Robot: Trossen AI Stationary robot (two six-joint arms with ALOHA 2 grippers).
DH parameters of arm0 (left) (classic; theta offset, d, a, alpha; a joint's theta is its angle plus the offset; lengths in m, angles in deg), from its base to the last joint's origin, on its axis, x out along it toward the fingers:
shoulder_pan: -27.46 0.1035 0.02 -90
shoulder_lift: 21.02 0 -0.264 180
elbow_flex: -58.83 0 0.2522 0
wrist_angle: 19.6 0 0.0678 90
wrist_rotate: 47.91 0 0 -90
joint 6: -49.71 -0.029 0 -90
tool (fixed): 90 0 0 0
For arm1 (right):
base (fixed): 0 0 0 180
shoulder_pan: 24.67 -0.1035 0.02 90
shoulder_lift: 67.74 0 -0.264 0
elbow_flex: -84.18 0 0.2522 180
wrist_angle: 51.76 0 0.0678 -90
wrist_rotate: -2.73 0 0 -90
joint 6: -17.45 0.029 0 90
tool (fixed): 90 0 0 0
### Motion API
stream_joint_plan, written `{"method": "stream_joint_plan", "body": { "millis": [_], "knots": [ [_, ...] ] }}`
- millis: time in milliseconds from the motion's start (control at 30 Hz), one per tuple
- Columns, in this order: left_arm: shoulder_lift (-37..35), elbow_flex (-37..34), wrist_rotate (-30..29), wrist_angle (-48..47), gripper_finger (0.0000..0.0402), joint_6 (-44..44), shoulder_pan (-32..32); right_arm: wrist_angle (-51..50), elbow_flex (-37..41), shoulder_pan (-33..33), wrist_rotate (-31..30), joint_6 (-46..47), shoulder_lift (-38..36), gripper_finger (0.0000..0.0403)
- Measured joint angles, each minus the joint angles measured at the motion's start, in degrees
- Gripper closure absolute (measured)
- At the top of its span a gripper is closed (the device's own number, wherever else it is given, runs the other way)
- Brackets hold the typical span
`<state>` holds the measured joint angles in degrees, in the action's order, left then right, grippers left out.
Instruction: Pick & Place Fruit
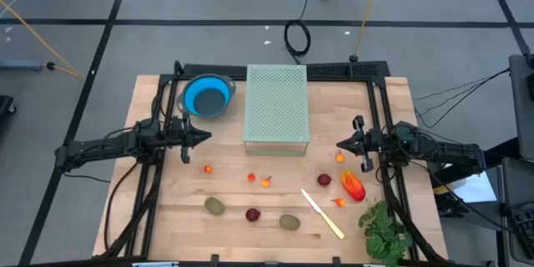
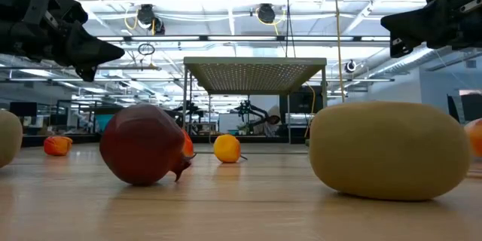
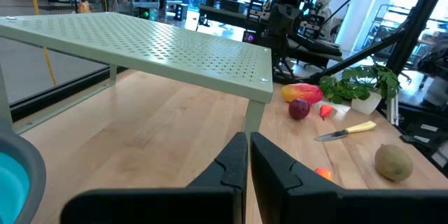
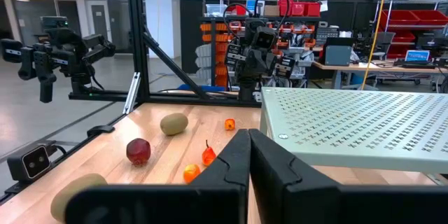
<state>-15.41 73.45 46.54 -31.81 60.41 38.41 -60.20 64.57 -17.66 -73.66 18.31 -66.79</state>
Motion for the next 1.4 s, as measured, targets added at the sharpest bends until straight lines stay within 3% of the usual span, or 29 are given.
{"method": "stream_joint_plan", "body": {
  "millis": [1400],
  "knots": [
    [0.0,0.0,0.0,0.0,0.0385,0.0,0.0,0.3,0.0,0.0,-1.5,-1.7,0.0,0.0403]
  ]
}}
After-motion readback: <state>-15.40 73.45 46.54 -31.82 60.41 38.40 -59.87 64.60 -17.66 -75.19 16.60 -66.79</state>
